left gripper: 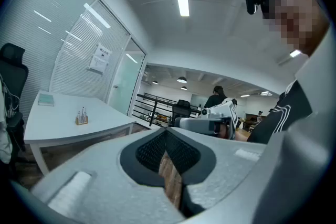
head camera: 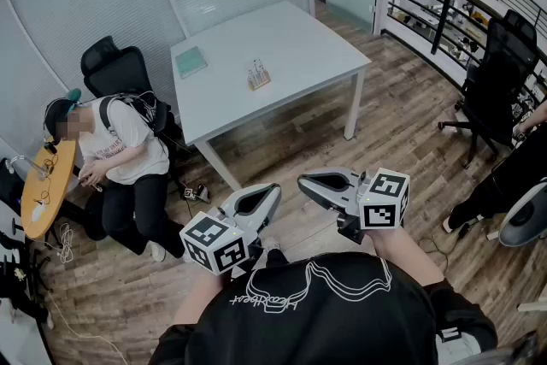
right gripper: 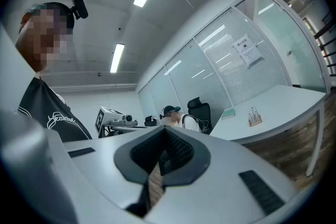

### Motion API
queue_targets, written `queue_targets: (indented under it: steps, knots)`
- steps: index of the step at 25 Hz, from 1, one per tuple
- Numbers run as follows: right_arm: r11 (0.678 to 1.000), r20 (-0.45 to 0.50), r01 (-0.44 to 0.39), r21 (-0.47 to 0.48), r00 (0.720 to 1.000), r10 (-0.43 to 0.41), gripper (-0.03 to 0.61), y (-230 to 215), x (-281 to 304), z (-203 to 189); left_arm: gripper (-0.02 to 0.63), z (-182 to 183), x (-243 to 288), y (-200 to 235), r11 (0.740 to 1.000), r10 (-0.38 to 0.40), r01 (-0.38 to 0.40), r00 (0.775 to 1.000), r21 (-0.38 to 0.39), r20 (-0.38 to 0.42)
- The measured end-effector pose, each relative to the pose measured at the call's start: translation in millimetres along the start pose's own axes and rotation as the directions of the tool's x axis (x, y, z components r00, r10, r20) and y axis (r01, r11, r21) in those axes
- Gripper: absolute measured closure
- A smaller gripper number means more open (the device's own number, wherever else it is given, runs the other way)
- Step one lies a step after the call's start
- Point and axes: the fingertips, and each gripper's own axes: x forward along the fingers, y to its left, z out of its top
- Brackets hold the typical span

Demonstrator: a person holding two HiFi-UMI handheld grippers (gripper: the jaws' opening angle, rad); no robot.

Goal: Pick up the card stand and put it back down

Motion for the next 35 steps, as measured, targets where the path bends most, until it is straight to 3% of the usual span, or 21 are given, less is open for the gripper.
queue_targets:
  steps: [4,12,19,27,35]
  knots:
    - [0.999,-0.011,0.007,0.031,1.0,-0.007,0.572,-0.4,-5.8,-6.6,0.6,-0.5,-0.1,-4.6,1.0,-0.004,0.004,1.0,-0.024,0.002]
    - [1.0,-0.018,0.019,0.005,1.0,-0.019,0.572,-2.3,-2.4,-4.2,0.6,6.5,0.5,-4.5,1.0,-0.004,0.004,1.0,-0.002,0.016]
    - [0.999,0.01,0.043,-0.02,0.999,-0.043,0.572,-24.9,-2.8,17.7,0.6,18.3,24.3,8.2,0.999,-0.042,0.041,0.999,0.008,0.025]
    - [0.996,-0.003,0.079,0.027,0.997,-0.079,0.572,-112.9,8.7,30.3,0.601,31.3,90.5,74.0,0.998,-0.057,0.058,0.998,-0.033,0.015]
    - [0.986,0.021,0.1,0.136,0.994,-0.104,0.572,-240.1,38.6,57.1,0.6,52.3,175.7,179.5,0.995,-0.037,0.035,0.999,-0.096,-0.022]
